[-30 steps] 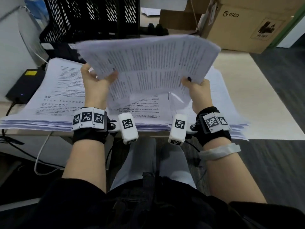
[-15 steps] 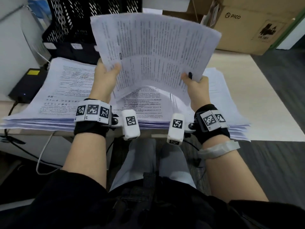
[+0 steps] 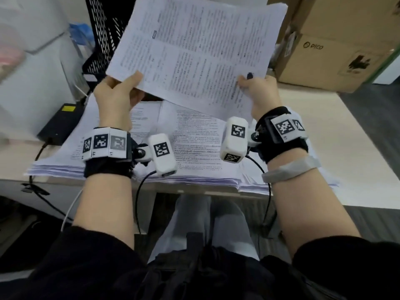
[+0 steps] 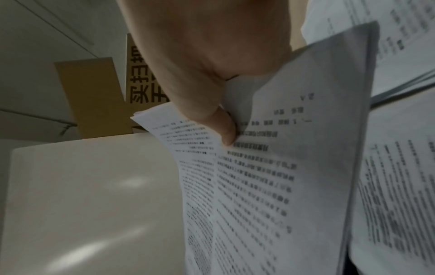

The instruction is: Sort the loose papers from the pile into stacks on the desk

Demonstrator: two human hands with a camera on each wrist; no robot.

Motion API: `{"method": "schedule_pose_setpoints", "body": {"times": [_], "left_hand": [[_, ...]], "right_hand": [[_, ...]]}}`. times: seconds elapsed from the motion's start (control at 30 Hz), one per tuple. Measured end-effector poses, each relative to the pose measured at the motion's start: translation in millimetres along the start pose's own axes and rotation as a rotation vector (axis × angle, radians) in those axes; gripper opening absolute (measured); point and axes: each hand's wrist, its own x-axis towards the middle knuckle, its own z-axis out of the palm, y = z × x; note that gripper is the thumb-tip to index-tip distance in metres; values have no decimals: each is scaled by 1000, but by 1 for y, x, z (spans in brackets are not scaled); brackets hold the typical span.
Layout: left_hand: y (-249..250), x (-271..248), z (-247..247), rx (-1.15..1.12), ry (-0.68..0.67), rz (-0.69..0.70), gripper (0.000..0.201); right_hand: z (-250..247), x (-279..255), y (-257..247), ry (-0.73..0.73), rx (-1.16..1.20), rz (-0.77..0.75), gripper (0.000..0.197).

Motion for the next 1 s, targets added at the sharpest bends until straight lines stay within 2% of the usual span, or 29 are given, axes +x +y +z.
{"method": "schedule_pose_setpoints", "body": {"times": [0.1, 0.17, 0.3, 0.37, 0.47, 0.57, 0.7, 0.9, 1.0], "left_hand": [[9, 0, 13, -70, -127, -36, 16], [13, 2, 25, -48, -203, -82, 24], [16, 4, 50, 74, -324, -148, 36], [17, 10, 60, 147, -333, -135, 35], [19, 22, 68, 245, -238, -52, 33], [24, 35, 75, 303, -77, 113, 23], [29, 56, 79, 474, 55, 330, 35], [20, 82, 89, 716, 166, 458, 37], [9, 96, 96, 799, 194, 452, 37]], "right_hand": [[11, 5, -3, -23, 36, 60, 34], [20, 8, -4, -57, 60, 86, 40], [35, 15, -8, -134, 106, 106, 20], [42, 20, -11, -170, 152, 99, 19], [50, 30, -16, -232, 196, 72, 13], [56, 40, -19, -311, 173, 60, 15], [63, 55, -14, -311, 63, 74, 21], [66, 73, 7, -345, -193, 42, 30], [69, 79, 14, -387, -258, 31, 29]]}}
